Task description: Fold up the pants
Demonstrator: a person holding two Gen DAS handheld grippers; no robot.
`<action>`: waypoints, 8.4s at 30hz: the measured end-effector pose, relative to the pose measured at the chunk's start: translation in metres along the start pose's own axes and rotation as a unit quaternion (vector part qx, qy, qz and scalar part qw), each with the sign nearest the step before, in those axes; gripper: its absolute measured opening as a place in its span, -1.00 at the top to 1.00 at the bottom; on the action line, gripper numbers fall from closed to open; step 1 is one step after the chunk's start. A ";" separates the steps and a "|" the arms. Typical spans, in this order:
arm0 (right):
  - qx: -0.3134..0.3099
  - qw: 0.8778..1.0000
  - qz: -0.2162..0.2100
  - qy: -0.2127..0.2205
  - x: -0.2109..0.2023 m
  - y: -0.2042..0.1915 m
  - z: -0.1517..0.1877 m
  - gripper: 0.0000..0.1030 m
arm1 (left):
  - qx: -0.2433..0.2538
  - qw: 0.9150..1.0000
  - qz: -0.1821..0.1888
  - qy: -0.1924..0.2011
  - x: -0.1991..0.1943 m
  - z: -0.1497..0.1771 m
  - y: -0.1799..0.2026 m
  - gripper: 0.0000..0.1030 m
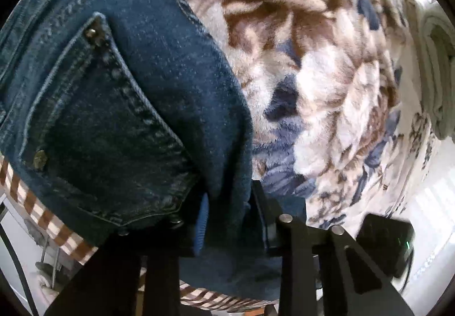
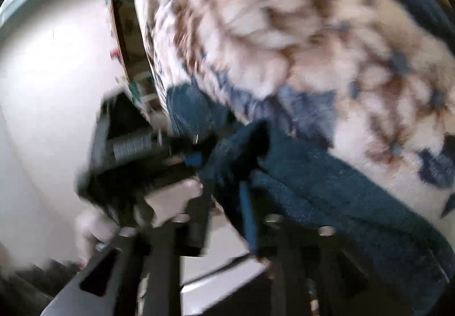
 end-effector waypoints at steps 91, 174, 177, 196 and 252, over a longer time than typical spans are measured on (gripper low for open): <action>0.281 0.767 -0.161 0.554 -0.379 0.430 0.274 -0.40 | 0.550 0.814 -0.173 0.069 0.177 0.199 0.345 -0.79; 0.136 0.839 0.200 0.488 -0.168 0.153 0.190 -0.77 | 0.497 0.834 -0.179 0.160 0.010 0.065 0.112 0.79; 0.135 0.841 0.220 0.476 -0.162 0.157 0.178 -0.76 | 0.477 0.851 -0.181 0.124 0.032 0.044 0.094 0.76; 0.255 0.864 -0.050 0.431 -0.113 0.184 0.231 0.19 | 0.277 0.959 -0.018 0.059 -0.014 0.069 0.024 -0.23; 0.202 0.886 0.071 0.411 -0.035 0.136 0.165 -0.12 | 0.498 0.858 -0.098 0.081 0.051 0.033 0.100 0.66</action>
Point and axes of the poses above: each gripper's, at about its wrist camera, not at the fingertips, and x roughly the way its jaws point, y to its right, z to its underside, the point moved 6 cm from there along x, roughly the way its jaws point, and after that the axes turned 14 degrees about x, right-handed, at the moved point
